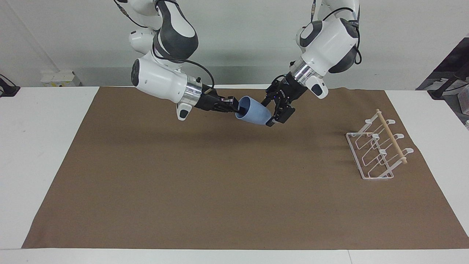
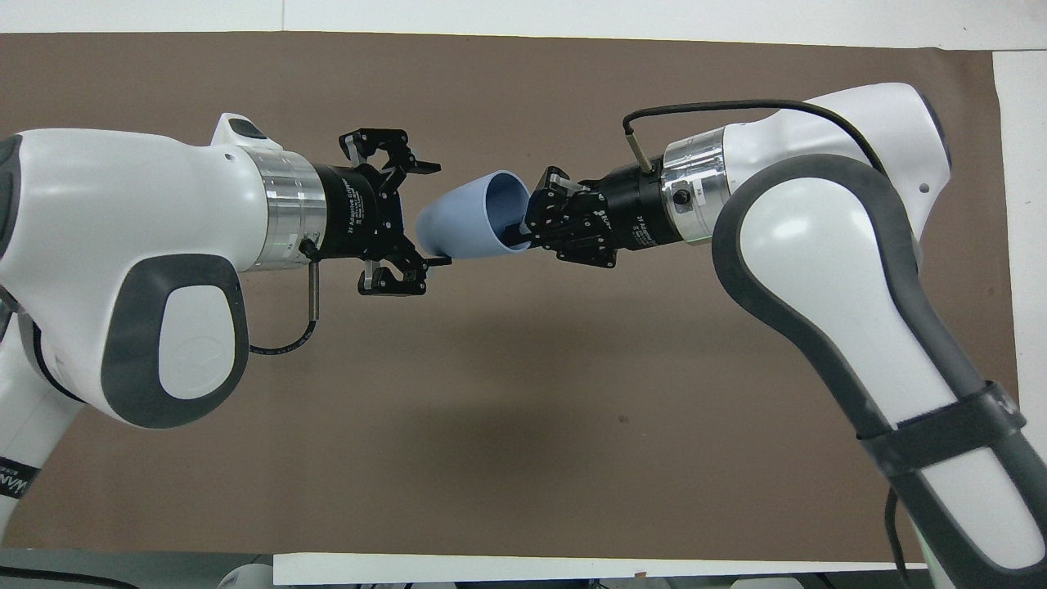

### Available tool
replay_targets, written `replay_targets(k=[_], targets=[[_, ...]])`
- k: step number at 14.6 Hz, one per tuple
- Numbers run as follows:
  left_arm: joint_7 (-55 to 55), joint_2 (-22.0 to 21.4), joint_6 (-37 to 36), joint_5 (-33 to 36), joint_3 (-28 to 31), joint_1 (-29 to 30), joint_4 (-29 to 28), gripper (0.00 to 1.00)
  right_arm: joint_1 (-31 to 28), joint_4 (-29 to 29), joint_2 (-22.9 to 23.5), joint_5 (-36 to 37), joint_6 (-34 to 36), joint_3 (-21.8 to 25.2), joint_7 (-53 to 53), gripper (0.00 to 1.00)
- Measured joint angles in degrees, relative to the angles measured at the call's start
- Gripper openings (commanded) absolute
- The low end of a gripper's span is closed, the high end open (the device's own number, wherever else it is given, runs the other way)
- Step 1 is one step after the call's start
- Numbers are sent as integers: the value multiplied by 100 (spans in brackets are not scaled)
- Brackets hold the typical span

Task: Hang cup on cup holder
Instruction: 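Grasp the cup base with the left gripper from the right gripper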

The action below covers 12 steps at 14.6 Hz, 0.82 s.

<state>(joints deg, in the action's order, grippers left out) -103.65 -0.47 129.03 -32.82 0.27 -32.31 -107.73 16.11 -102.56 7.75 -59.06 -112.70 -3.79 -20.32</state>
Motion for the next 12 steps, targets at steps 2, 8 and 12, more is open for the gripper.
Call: replay_targets(k=[2, 8, 12], targets=[[-14, 49, 55, -24, -3, -71, 0, 100, 5, 0, -1, 0, 1, -11, 0, 0], [-34, 71, 101, -143, 0, -186, -1, 59, 12, 1, -4, -1, -12, -21, 0, 0], [-23, 71, 129, -175, 1, -190, 1, 29, 2, -1, -6, -15, -41, -12, -19, 0]])
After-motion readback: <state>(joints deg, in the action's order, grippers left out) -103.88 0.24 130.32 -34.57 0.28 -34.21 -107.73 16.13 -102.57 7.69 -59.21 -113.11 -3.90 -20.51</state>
